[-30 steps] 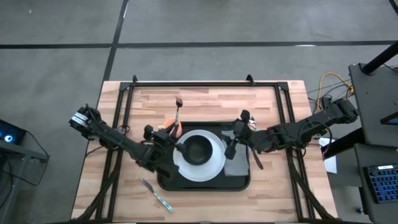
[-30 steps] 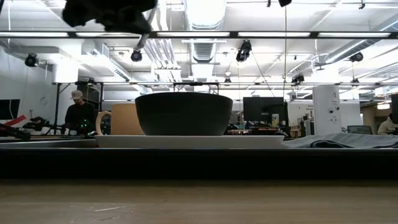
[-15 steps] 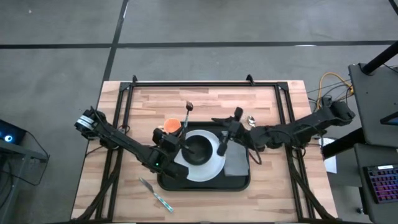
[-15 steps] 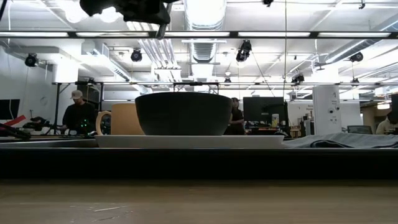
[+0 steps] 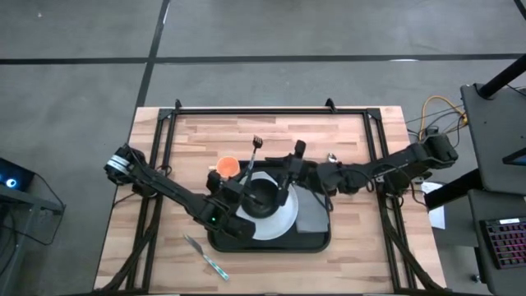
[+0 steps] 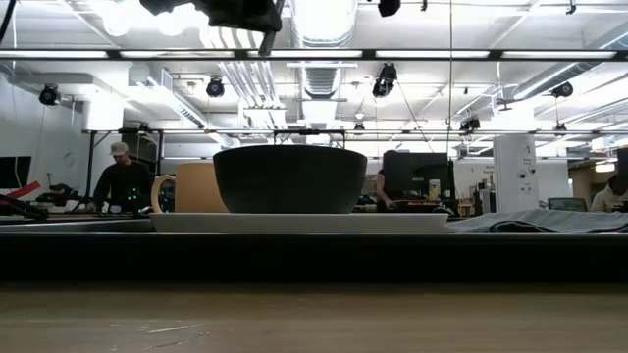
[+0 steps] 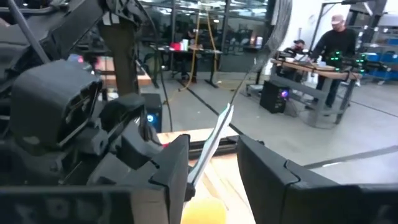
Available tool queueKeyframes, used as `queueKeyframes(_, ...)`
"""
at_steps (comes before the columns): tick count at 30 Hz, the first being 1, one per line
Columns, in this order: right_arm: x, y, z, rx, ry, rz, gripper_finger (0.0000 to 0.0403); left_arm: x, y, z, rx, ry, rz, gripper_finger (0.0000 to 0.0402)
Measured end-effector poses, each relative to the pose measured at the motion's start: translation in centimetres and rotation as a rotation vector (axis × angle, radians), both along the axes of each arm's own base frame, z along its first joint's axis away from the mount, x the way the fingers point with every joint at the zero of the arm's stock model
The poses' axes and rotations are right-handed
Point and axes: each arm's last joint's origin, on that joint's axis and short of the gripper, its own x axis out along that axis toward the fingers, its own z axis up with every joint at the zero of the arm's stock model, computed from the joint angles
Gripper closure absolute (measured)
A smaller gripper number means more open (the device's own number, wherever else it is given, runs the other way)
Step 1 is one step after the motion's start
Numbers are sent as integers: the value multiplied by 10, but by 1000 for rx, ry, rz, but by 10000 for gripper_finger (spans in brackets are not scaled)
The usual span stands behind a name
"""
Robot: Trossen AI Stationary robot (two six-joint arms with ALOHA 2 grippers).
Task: Set up tray
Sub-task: Put the blue knife on the gray napkin to the right of the blue fork
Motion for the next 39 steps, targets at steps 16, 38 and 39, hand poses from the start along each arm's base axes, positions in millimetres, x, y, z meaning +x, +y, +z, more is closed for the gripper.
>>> queueKeyframes(16,9,-25,3,65,-26,125,283,-4,-12,-2,24,45,-36,376)
queueKeyframes(38,34,-22,8,38,27,137,341,-4,-9,-7,21,75,-40,376)
queueKeyframes(39,33,-22,10,38,23,138,343,-4,-8,-7,20,76,-41,376)
